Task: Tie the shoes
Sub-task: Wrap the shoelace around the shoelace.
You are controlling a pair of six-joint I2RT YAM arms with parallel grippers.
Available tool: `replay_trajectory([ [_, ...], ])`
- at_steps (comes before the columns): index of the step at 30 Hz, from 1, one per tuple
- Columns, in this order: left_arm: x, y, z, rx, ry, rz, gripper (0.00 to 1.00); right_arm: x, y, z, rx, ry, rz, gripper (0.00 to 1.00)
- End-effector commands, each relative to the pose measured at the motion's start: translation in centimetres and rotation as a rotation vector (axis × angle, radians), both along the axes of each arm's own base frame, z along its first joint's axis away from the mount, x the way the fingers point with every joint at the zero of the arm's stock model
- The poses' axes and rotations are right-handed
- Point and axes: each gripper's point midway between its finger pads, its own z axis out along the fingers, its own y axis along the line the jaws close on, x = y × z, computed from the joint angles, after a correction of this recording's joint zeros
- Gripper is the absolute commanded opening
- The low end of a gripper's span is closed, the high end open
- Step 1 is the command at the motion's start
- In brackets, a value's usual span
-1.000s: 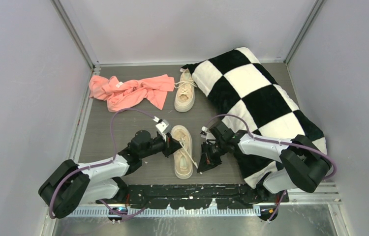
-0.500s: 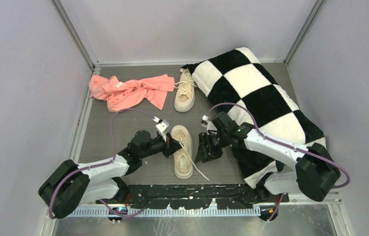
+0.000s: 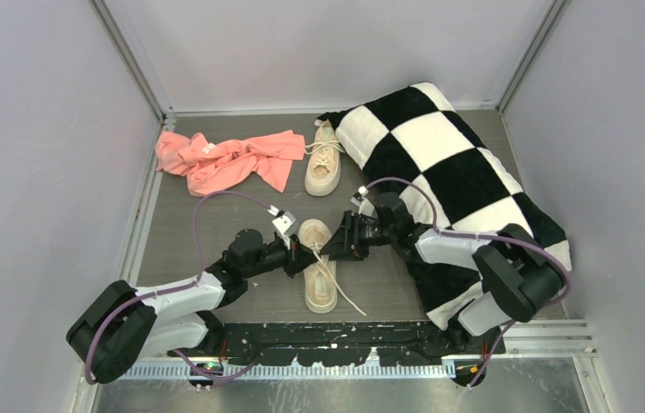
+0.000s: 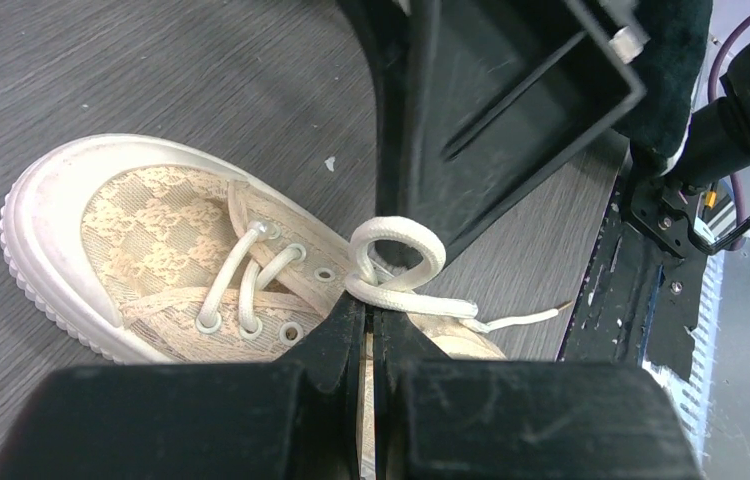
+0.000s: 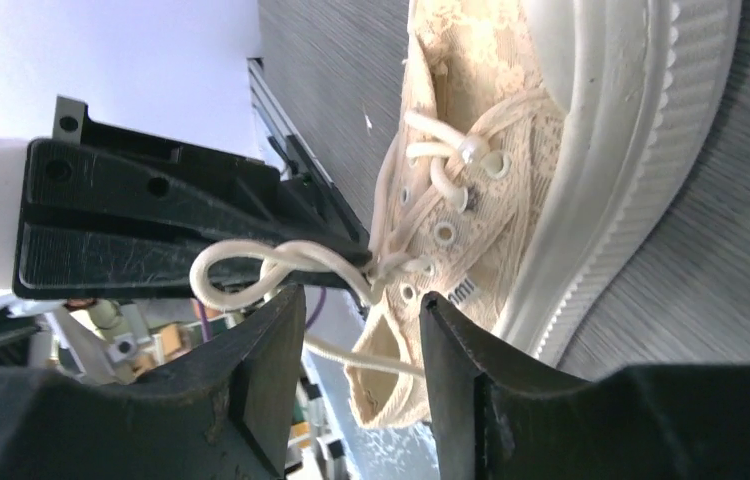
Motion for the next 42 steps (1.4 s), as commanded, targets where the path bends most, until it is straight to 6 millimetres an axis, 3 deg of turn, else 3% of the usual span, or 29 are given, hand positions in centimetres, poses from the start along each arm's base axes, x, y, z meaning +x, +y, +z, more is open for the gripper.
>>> replay_trajectory([
  [1,0.1,-0.4,1.8,-0.044,-0.057,-0.021,0.00,1.3,1.9,4.1,0.220,-0.056,0.000,0.47],
  [4,0.1,-0.3,1.8,-0.044,-0.055,-0.018,0.00,1.5,2.2,3.9,0.242,-0.041,-0.004,0.35],
  [13,0.3,-0.2,1.7,-0.038,-0.057,-0.005,0.00,1.1,2.3,2.3,0.223,0.003,0.024,0.28],
  [24,0.3,0.0,1.7,-0.034,-0.060,0.001,0.00,0.8,1.1,-0.4,0.068,-0.015,0.021,0.33],
  [35,0.3,-0.1,1.8,-0.036,-0.059,-0.001,0.00,0.1,2.0,0.7,0.127,-0.012,0.071,0.32],
  [39,0.3,-0.1,1.8,-0.035,-0.058,-0.002,0.00,0.0,2.3,1.1,0.146,-0.011,0.075,0.22],
  [42,0.4,-0.1,2.0,-0.037,-0.061,0.000,0.00,0.1,2.2,0.9,0.142,-0.008,0.066,0.08],
])
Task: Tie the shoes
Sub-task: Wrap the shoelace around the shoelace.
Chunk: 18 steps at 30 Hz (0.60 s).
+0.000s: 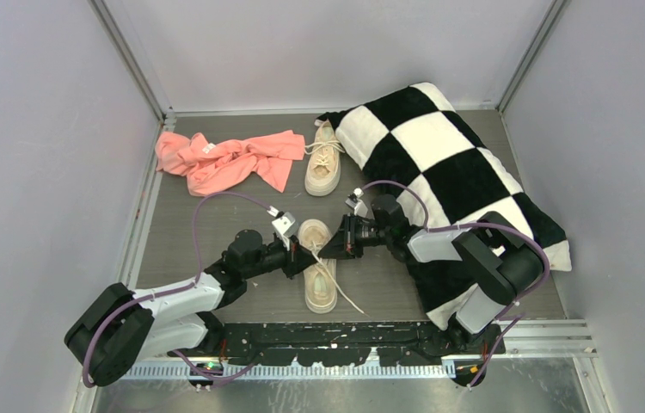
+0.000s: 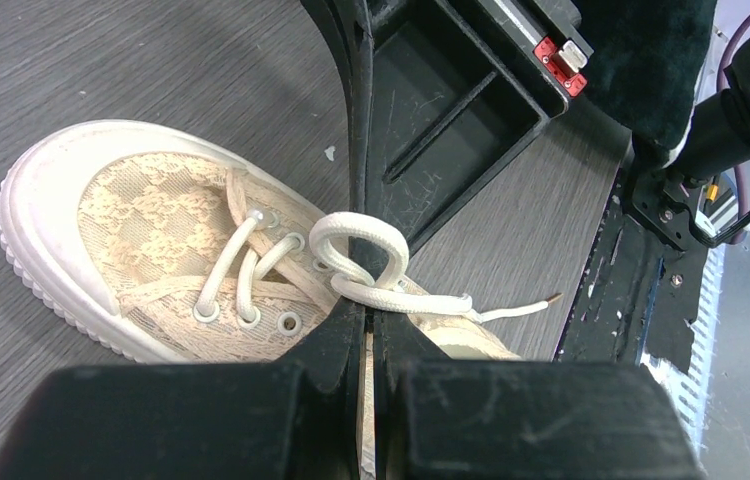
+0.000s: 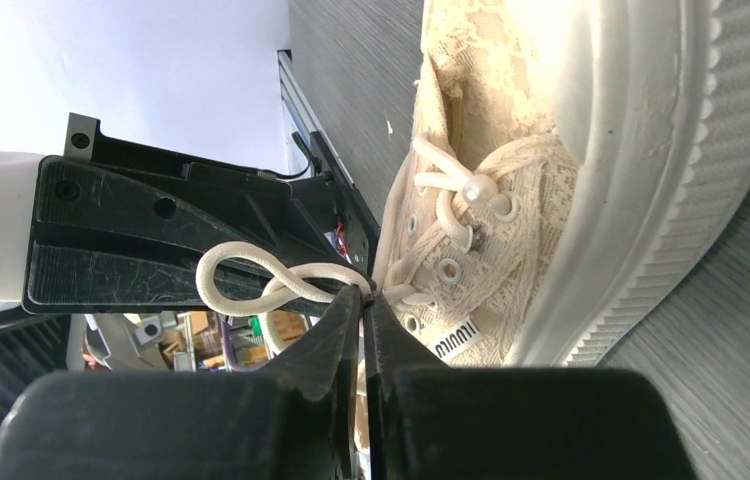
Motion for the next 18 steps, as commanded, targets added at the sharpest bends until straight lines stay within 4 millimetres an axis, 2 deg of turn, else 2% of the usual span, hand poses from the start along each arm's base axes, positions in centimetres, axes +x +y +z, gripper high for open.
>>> replay_trajectory([
  [1,0.60,-0.34,2.12,-0.047,-0.069,0.000,0.00,-0.16,0.86,2.09,0.064,-0.054,0.037,0.05],
  [4,0.56,-0.32,2.13,-0.047,-0.067,-0.001,0.00,-0.19,0.82,2.02,0.062,-0.052,0.034,0.01],
  [17,0.57,-0.15,2.24,-0.048,-0.062,0.010,0.00,-0.30,0.57,1.67,0.040,-0.053,0.034,0.01],
  [18,0.57,-0.15,2.25,-0.048,-0.062,0.010,0.00,-0.29,0.52,1.71,0.038,-0.054,0.033,0.03],
])
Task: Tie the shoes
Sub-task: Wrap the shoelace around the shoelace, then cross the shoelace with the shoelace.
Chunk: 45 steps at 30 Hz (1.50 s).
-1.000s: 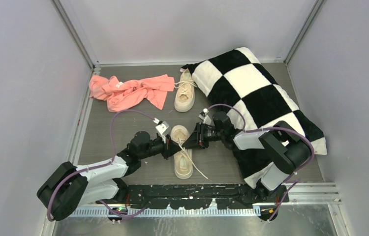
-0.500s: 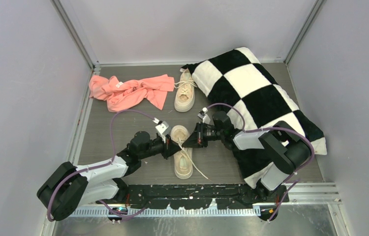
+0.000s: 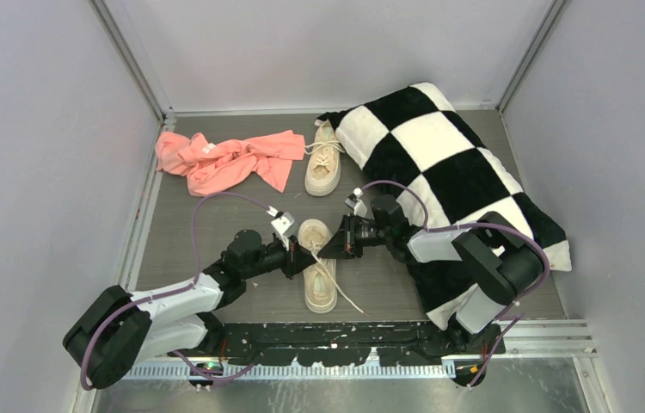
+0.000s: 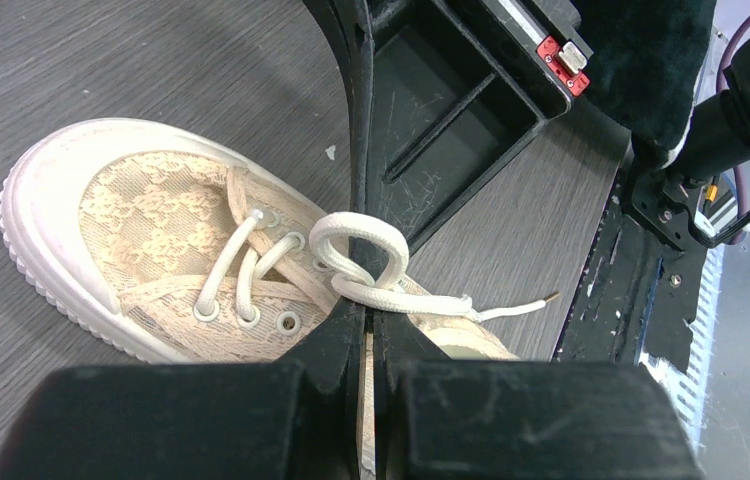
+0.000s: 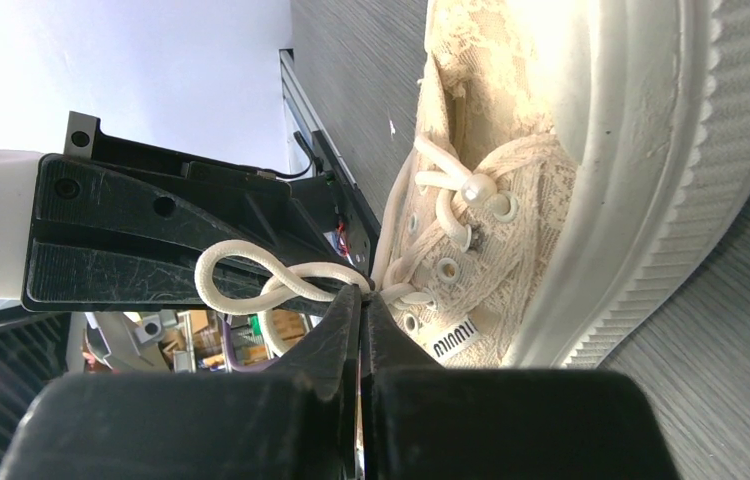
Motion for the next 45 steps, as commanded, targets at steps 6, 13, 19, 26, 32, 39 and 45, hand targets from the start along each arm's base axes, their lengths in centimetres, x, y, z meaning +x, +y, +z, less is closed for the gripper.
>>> replay_trajectory([
  [6,0.6,-0.3,2.1,-0.050,-0.061,0.006,0.00,-0.9,-0.7,1.5,-0.039,-0.087,0.040,0.22],
  [13,0.7,-0.3,2.2,-0.051,-0.062,0.006,0.00,-1.9,-2.4,1.7,-0.130,-0.135,0.054,0.49],
  [19,0.6,-0.3,2.1,-0.052,-0.062,0.008,0.00,-4.0,-3.9,1.5,-0.146,-0.184,0.102,0.50],
  [26,0.6,-0.5,2.2,-0.054,-0.058,0.001,0.00,-5.4,-3.1,-0.1,-0.253,-0.323,0.171,0.51],
  [32,0.5,-0.4,2.4,-0.057,-0.060,-0.001,0.00,-5.3,-2.7,-1.4,-0.258,-0.302,0.160,0.49],
  [39,0.5,-0.5,2.3,-0.057,-0.059,-0.005,0.00,-4.6,-2.9,-2.3,-0.303,-0.316,0.134,0.48],
  [45,0.5,-0.6,2.2,-0.058,-0.056,-0.008,0.00,-4.9,-2.2,-2.9,-0.278,-0.280,0.172,0.43],
])
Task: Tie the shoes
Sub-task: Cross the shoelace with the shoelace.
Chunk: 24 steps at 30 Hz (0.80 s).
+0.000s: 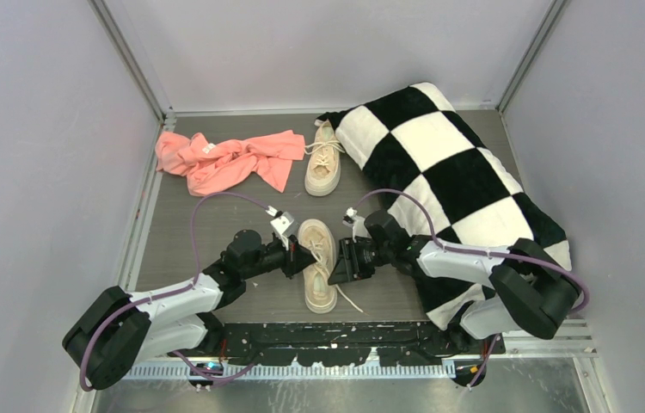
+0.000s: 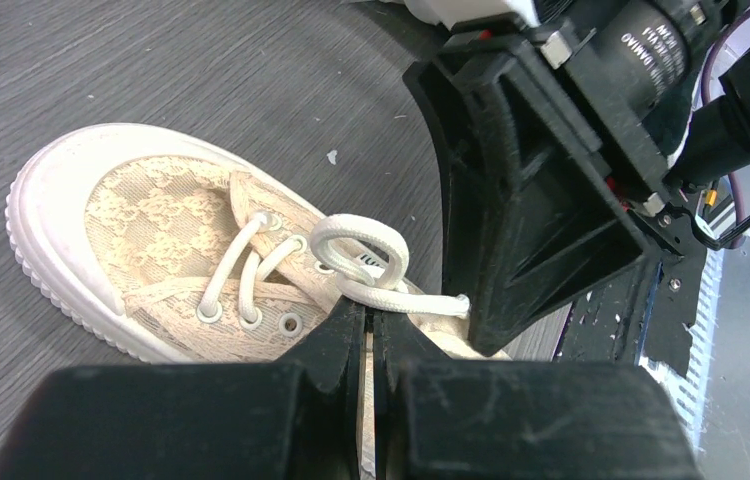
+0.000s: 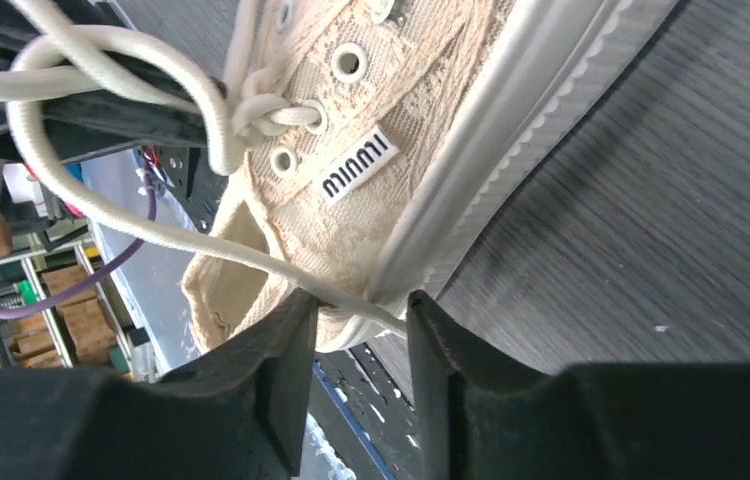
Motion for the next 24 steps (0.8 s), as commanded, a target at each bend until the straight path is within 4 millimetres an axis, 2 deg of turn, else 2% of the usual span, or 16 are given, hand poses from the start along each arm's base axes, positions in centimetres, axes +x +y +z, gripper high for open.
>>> replay_trajectory([
  [1,0.4,-0.7,2.0,-0.053,-0.052,-0.016,0.00,0.4,1.1,0.6,0.045,-0.026,0.032,0.40],
  [2,0.4,-0.7,2.0,-0.053,-0.052,-0.017,0.00,0.3,1.3,0.7,0.055,-0.021,0.042,0.35],
  [5,0.4,-0.7,1.9,-0.052,-0.051,-0.018,0.00,0.0,1.5,1.1,0.078,-0.017,0.060,0.12],
  [7,0.4,-0.7,2.0,-0.054,-0.051,-0.016,0.00,-0.1,1.4,1.4,0.080,-0.019,0.059,0.02],
  [12,0.4,-0.6,2.0,-0.054,-0.053,-0.014,0.00,-0.2,0.6,1.6,0.055,-0.032,0.043,0.01],
  [19,0.3,-0.6,1.9,-0.054,-0.049,-0.017,0.00,-0.9,-0.4,0.8,0.013,-0.021,0.040,0.01],
  [20,0.2,-0.6,1.9,-0.055,-0.047,-0.019,0.00,-0.9,-0.5,0.8,0.006,-0.020,0.045,0.07],
  [22,0.2,-0.6,2.1,-0.059,-0.048,-0.023,0.00,-0.9,-0.6,1.0,-0.012,-0.022,0.058,0.37],
  [23,0.1,-0.6,2.1,-0.060,-0.049,-0.025,0.00,-0.7,-0.6,1.4,-0.013,-0.030,0.060,0.45],
  [24,0.1,-0.6,2.2,-0.060,-0.050,-0.024,0.00,-0.5,-0.5,2.0,-0.006,-0.045,0.059,0.47],
])
